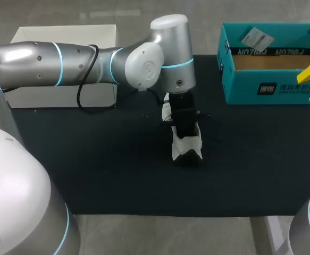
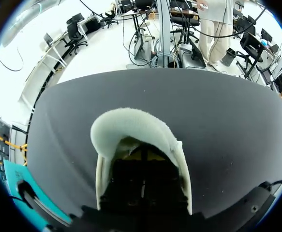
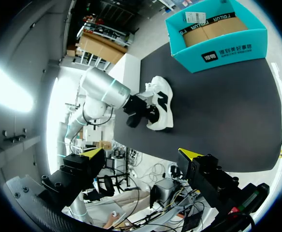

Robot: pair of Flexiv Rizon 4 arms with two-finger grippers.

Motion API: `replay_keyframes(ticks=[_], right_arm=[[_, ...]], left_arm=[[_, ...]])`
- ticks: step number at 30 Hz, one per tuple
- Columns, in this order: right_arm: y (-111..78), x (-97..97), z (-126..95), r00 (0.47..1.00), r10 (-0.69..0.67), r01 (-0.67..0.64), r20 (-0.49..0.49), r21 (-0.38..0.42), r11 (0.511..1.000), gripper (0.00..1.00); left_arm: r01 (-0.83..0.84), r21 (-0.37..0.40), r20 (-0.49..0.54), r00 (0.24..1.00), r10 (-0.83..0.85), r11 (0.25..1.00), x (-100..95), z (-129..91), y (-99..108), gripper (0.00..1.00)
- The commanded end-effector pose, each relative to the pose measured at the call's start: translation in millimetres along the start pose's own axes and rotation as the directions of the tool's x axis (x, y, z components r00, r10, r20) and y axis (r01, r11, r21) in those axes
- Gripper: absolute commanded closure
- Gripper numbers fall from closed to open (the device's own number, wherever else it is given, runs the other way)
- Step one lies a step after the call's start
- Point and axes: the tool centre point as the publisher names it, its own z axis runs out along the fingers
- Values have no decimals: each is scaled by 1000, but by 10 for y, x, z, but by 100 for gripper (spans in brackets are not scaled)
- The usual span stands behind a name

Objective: Take the shoe out of the shoebox, open the shoe tongue, remove and reinsert the insole, then place the shoe into the shoebox

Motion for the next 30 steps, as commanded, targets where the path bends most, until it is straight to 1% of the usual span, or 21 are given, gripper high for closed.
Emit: replay_keyframes(ticks=[1, 4, 6, 9, 11, 13, 16, 17, 18, 21, 23, 27, 30], right_arm=[[-4, -3, 3, 1000, 1, -1, 2, 0, 1000, 0], [-4, -3, 3, 1000, 1, -1, 2, 0, 1000, 0], [-4, -3, 3, 1000, 1, -1, 2, 0, 1000, 0], [-4, -3, 3, 1000, 1, -1, 2, 0, 1000, 0], [-4, -3, 3, 1000, 1, -1, 2, 0, 1000, 0], [-4, -3, 3, 1000, 1, -1, 2, 0, 1000, 0], [-4, -3, 3, 1000, 1, -1, 2, 0, 1000, 0], [-4, -3, 3, 1000, 1, -1, 2, 0, 1000, 0], [-4, -3, 3, 1000, 1, -1, 2, 0, 1000, 0], [-4, -3, 3, 1000, 1, -1, 2, 0, 1000, 0], [-4, -3, 3, 1000, 1, -1, 2, 0, 1000, 0], [-4, -3, 3, 1000, 1, -1, 2, 0, 1000, 0], [-4, -3, 3, 1000, 1, -1, 2, 0, 1000, 0]], left_arm=[[-18, 13, -5, 1000, 18, 1000, 29, -78, -96, 100], [-33, 14, -24, 999, 33, 999, 43, -125, -149, 100], [-38, -14, -31, 999, 37, 999, 51, -158, -140, 100], [-18, -76, -41, 999, 15, 997, 68, -197, -34, 100], [-6, -99, -40, 999, 2, 995, 74, -206, 37, 100], [0, -116, -63, 998, -8, 993, 81, -156, 102, 100], [6, -108, -102, 995, -17, 994, 102, -33, 156, 100], [10, -89, -107, 994, -19, 996, 109, 1, 158, 100], [16, -64, -104, 994, -22, 998, 115, 24, 146, 100], [17, -30, -107, 994, -20, 999, 131, 83, 98, 100], [15, -22, -110, 994, -17, 1000, 142, 115, 60, 100], [12, -9, -110, 994, -13, 1000, 164, 132, -2, 100], [8, -25, -90, 996, -10, 1000, 167, 45, -10, 100]])
